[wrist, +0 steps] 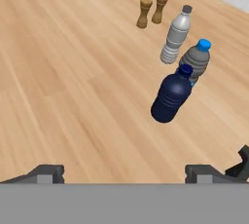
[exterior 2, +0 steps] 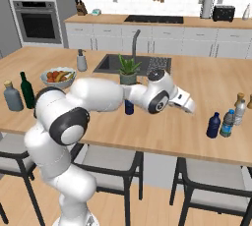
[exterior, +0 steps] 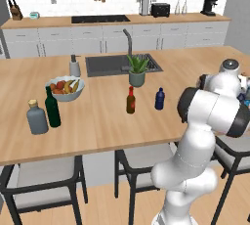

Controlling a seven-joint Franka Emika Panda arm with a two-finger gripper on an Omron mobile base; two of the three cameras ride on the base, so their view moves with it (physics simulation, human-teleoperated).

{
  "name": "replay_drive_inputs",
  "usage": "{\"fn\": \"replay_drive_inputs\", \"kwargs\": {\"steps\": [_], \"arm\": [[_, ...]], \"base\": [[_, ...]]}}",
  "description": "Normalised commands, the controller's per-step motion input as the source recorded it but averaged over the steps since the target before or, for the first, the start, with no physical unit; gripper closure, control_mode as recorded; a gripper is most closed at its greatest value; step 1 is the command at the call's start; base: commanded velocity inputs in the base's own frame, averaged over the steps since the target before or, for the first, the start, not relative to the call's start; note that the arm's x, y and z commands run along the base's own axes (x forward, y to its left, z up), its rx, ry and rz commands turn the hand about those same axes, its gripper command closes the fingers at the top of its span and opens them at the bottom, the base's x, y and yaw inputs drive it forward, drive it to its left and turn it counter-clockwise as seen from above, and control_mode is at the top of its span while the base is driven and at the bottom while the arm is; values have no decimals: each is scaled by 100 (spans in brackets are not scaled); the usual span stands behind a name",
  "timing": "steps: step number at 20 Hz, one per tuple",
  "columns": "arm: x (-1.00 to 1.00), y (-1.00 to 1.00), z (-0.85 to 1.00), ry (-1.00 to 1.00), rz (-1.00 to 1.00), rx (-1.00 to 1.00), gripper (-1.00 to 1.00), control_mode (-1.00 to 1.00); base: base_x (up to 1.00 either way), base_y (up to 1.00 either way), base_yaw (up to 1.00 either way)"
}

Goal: Move the plastic bottles in the middle to the plastics group, and the glass bottles in the middle to the glass group.

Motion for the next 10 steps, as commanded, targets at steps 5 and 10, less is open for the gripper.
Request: {"fn": "replay_drive_inputs", "kwargs": {"steps": [5, 10], "arm": [[15, 96, 14, 0, 0, 2, -100, -100], [34, 70, 42, 1, 5, 11, -100, -100]], "base": [[0, 0, 0], [0, 0, 0]]}}
